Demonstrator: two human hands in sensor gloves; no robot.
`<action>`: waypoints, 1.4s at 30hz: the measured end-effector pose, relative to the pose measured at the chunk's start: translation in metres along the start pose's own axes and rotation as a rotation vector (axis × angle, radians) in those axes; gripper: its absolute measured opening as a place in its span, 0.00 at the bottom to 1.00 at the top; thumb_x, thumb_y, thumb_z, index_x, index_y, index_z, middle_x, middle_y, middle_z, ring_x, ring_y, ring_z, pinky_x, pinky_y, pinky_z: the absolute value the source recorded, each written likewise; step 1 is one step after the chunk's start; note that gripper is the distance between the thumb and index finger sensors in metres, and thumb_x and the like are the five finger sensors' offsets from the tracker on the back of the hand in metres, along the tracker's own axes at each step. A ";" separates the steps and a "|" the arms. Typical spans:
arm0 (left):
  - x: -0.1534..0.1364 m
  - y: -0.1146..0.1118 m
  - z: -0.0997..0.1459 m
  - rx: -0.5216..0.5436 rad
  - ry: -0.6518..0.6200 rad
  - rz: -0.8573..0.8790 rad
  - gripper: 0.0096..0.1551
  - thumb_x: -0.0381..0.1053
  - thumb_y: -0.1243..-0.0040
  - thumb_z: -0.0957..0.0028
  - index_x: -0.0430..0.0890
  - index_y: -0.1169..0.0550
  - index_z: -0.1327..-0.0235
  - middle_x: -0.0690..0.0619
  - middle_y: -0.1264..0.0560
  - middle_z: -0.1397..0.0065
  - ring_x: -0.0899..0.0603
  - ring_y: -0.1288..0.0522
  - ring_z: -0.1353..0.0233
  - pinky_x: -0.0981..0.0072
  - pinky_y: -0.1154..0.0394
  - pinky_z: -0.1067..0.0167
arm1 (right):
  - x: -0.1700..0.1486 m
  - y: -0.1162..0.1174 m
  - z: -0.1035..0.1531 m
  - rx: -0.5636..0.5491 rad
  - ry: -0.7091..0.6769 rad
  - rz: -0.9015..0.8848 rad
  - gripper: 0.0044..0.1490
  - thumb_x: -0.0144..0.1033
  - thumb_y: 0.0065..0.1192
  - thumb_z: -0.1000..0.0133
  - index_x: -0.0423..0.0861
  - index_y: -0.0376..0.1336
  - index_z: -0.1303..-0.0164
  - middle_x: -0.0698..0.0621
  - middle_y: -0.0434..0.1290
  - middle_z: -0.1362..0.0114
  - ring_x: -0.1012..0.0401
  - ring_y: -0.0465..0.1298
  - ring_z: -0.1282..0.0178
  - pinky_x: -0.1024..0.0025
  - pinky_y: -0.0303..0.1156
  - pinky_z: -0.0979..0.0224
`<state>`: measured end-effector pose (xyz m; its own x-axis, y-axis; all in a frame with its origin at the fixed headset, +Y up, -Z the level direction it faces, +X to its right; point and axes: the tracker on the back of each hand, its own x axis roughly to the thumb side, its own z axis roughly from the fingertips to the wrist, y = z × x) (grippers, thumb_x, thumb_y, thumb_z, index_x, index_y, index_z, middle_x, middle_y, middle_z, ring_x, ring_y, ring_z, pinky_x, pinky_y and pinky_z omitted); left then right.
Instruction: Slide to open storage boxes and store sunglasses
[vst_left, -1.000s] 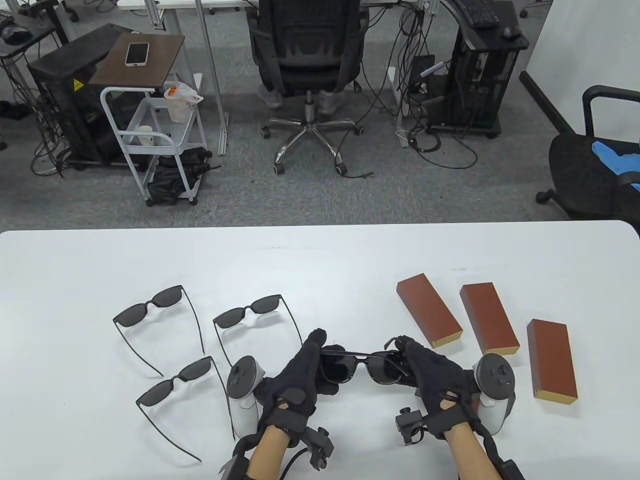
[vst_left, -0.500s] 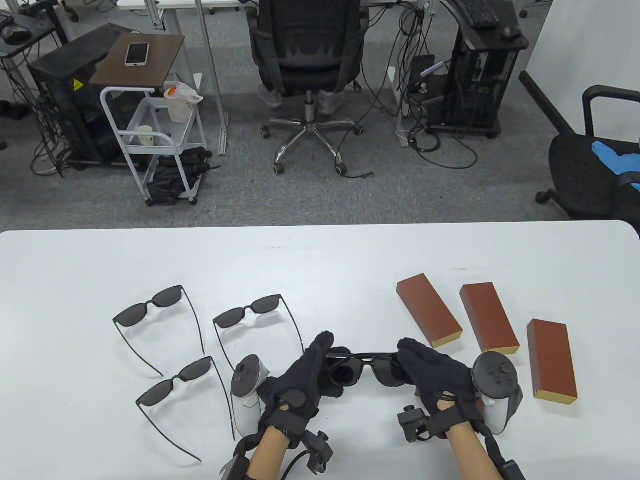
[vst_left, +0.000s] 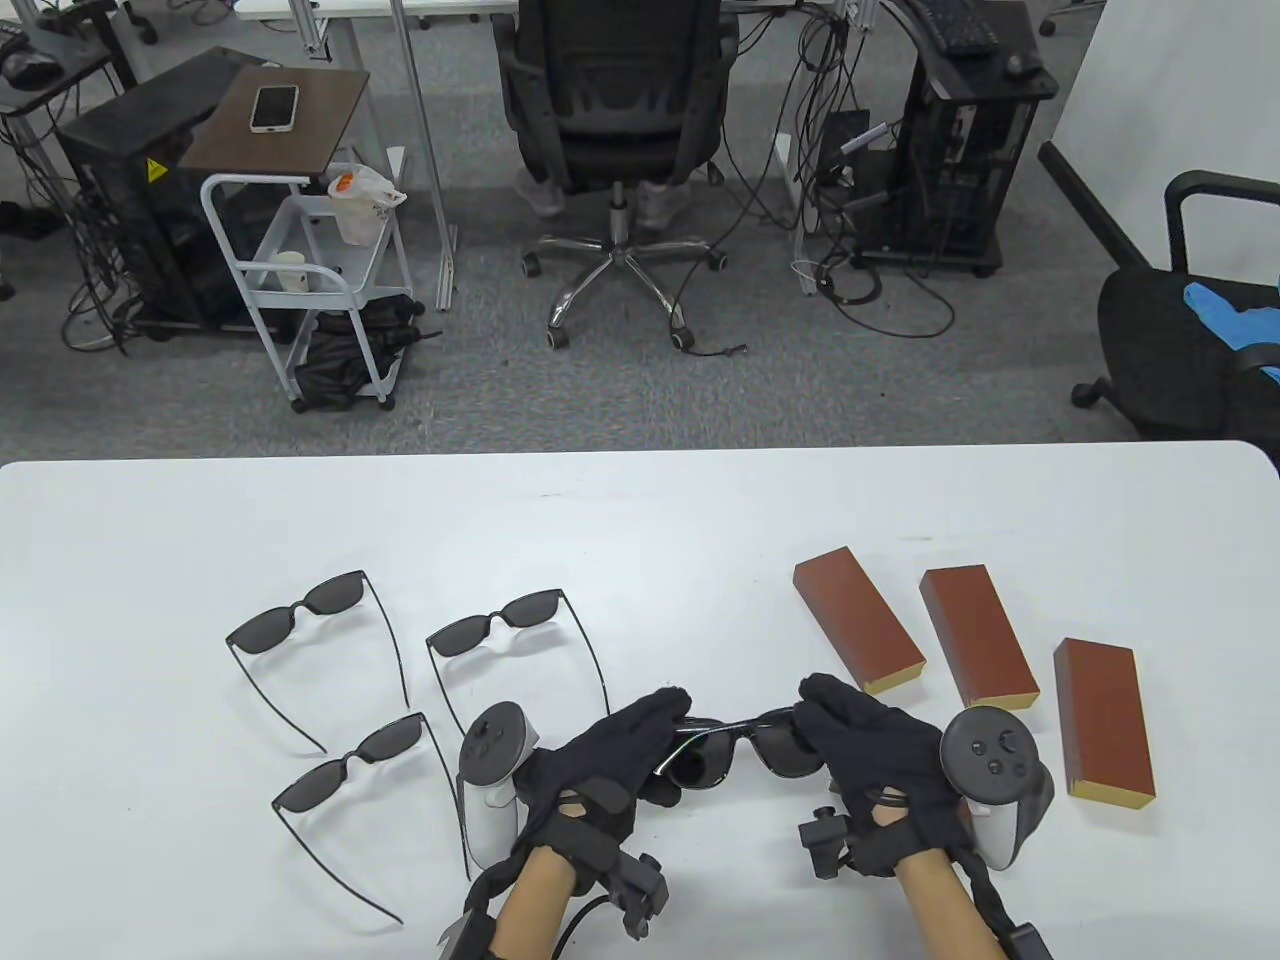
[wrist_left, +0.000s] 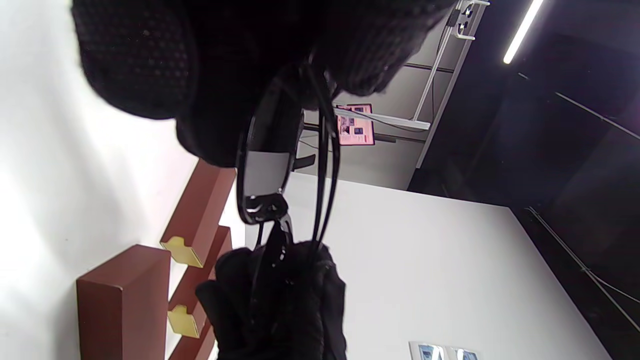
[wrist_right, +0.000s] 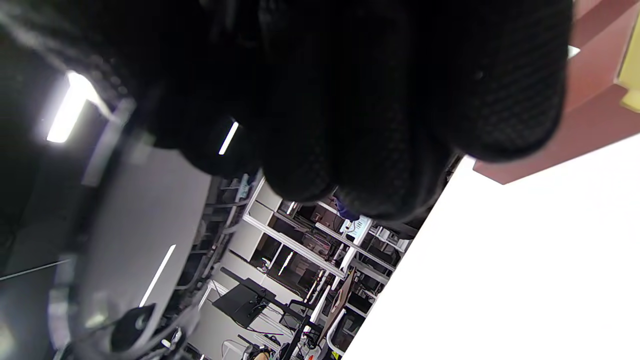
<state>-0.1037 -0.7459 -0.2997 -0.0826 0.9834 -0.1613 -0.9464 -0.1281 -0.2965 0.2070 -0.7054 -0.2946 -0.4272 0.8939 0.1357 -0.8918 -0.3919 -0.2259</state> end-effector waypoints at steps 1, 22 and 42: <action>0.000 0.001 0.000 0.005 0.003 -0.005 0.27 0.51 0.37 0.47 0.47 0.21 0.34 0.43 0.17 0.35 0.42 0.14 0.46 0.48 0.18 0.51 | 0.002 0.000 0.001 -0.003 -0.016 0.016 0.26 0.52 0.75 0.62 0.55 0.74 0.55 0.51 0.87 0.56 0.53 0.88 0.58 0.58 0.84 0.54; -0.005 0.005 -0.001 -0.011 0.040 -0.103 0.26 0.50 0.37 0.48 0.49 0.19 0.36 0.44 0.15 0.38 0.42 0.14 0.48 0.48 0.19 0.54 | 0.064 0.056 0.036 0.068 -0.683 0.751 0.23 0.43 0.75 0.62 0.55 0.74 0.56 0.48 0.79 0.41 0.47 0.76 0.37 0.49 0.72 0.34; 0.019 0.022 0.012 0.278 -0.020 -0.740 0.34 0.57 0.38 0.50 0.52 0.25 0.28 0.45 0.25 0.26 0.35 0.24 0.32 0.40 0.27 0.41 | 0.035 0.099 0.039 0.415 -0.574 1.047 0.24 0.42 0.73 0.62 0.53 0.75 0.56 0.49 0.82 0.50 0.52 0.81 0.46 0.50 0.75 0.39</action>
<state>-0.1295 -0.7284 -0.2984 0.5960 0.8030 0.0038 -0.8006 0.5946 -0.0735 0.0974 -0.7213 -0.2742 -0.8651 -0.0674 0.4971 -0.0231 -0.9845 -0.1738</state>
